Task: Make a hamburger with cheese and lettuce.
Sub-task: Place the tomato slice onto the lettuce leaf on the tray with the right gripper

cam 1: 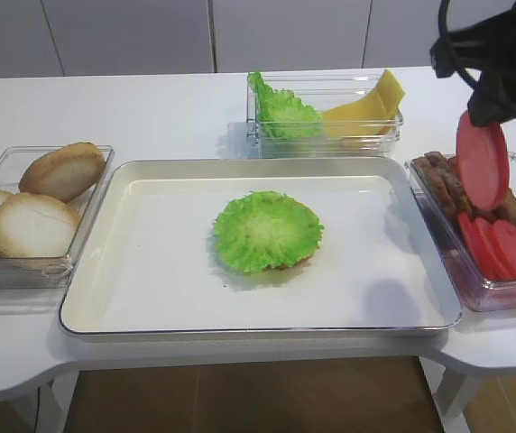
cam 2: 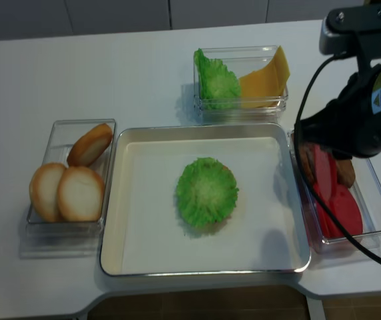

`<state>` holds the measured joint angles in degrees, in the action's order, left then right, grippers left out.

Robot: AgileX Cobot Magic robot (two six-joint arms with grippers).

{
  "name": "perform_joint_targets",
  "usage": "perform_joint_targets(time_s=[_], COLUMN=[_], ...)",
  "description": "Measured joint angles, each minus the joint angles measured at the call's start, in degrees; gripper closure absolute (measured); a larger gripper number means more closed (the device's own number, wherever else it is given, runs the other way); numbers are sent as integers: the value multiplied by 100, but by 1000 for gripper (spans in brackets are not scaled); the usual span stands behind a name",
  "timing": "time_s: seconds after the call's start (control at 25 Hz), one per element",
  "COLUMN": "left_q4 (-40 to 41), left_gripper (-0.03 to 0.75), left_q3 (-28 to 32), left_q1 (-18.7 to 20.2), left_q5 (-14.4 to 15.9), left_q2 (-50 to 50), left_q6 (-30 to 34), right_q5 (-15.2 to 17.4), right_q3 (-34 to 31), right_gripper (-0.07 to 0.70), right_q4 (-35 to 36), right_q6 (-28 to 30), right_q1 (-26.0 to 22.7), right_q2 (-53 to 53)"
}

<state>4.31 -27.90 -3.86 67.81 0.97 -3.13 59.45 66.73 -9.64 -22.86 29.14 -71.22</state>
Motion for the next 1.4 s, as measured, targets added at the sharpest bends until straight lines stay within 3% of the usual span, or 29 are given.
perform_joint_targets(time_s=[0.44, 0.92, 1.4], left_q4=[0, 0, 0], left_gripper=[300, 300, 300], left_q3=[0, 0, 3], left_q1=[0, 0, 0], left_q5=[0, 0, 0], left_q2=[0, 0, 0], left_q6=[0, 0, 0], right_q5=[-34, -457, -670], right_q3=[359, 751, 1213], right_gripper=[556, 556, 556], right_q4=[271, -68, -547], right_q6=[364, 359, 369], right_q1=[43, 978, 1203], right_q2=[-200, -1232, -2264])
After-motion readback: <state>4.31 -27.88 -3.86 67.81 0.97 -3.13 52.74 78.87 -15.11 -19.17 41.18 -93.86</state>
